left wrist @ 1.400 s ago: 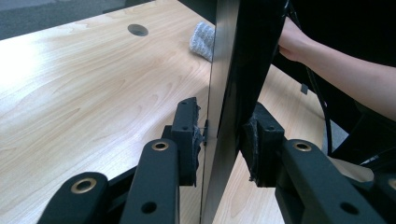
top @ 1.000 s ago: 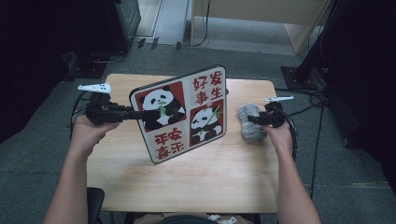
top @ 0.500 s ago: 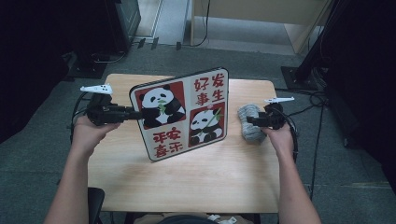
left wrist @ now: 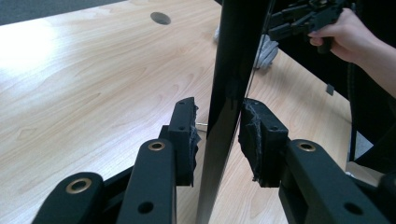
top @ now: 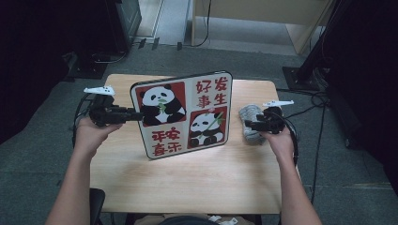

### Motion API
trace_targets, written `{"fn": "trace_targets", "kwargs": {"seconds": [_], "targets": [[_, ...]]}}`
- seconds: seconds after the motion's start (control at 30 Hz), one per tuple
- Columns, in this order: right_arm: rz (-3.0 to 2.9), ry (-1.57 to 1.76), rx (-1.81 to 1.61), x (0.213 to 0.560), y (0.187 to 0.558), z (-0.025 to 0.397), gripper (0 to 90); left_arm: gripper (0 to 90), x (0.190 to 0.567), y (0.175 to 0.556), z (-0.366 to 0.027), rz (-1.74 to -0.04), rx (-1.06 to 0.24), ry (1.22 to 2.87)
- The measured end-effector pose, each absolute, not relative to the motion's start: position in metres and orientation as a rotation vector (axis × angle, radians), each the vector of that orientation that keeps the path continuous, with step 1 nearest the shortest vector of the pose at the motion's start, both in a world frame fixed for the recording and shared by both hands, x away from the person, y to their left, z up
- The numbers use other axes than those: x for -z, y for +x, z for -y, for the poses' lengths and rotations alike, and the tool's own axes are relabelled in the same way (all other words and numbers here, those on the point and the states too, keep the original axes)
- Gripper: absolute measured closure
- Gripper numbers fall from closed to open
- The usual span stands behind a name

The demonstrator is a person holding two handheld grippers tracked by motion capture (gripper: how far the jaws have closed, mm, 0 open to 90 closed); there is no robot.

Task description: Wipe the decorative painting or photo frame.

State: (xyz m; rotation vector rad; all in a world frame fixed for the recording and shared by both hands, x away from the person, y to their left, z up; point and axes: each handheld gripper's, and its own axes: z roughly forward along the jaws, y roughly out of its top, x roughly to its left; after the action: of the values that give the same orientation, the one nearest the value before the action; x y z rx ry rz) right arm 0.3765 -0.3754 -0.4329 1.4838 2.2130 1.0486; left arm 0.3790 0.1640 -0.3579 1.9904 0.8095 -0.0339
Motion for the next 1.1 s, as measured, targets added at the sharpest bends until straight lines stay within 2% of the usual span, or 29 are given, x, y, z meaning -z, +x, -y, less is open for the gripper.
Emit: {"fn": "trace_targets", "kwargs": {"seconds": [0.5,0.87,1.1], "targets": [[-2.255,1.429,-1.033,0.431,0.355,0.364,33.4,66.6,0.367,0.384,-0.165,-0.846,0.026,1.988],[-2.231,1.429,-1.062,0.432,0.355,0.369,33.5,65.7,0.371,0.385,-0.165,-0.857,0.018,1.993],[-2.228,1.425,-1.069,0.433,0.355,0.370,33.2,57.7,0.367,0.381,-0.168,-0.825,0.020,2.028]]}}
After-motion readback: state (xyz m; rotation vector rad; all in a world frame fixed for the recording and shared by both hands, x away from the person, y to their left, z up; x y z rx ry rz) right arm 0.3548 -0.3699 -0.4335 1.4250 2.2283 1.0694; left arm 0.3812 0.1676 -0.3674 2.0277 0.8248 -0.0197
